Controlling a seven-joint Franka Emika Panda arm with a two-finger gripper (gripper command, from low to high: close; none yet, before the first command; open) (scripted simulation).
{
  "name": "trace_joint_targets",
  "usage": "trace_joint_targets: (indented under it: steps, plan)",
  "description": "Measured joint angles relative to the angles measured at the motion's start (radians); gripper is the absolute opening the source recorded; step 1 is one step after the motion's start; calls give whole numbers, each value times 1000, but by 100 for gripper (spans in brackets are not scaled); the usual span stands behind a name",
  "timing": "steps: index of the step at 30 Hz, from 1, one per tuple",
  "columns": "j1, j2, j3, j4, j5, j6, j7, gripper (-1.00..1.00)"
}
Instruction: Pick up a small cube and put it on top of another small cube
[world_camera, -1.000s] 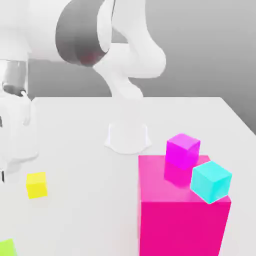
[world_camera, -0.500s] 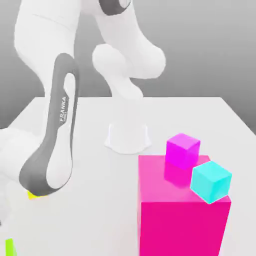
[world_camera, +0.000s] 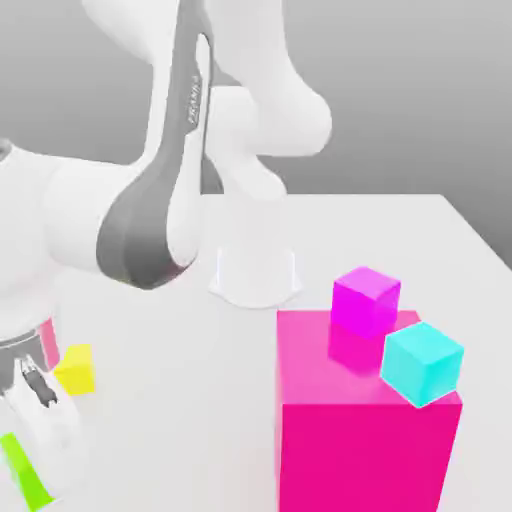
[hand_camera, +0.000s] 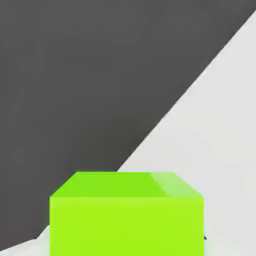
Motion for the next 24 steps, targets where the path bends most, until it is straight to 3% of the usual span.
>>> trace_joint_targets:
  steps: [6,16,21,22,24]
  plan:
    - [126,-218,92,-85,-10,-132,-251,-100]
    - [339,-583,161,-227,48,-355,-728,-100]
    - [373,-577,180,-341,59,-235,-800,-100]
    - [373,-570,182,-354,60,-214,-801,100]
    - [373,-570,182,-354,60,-214,-801,100]
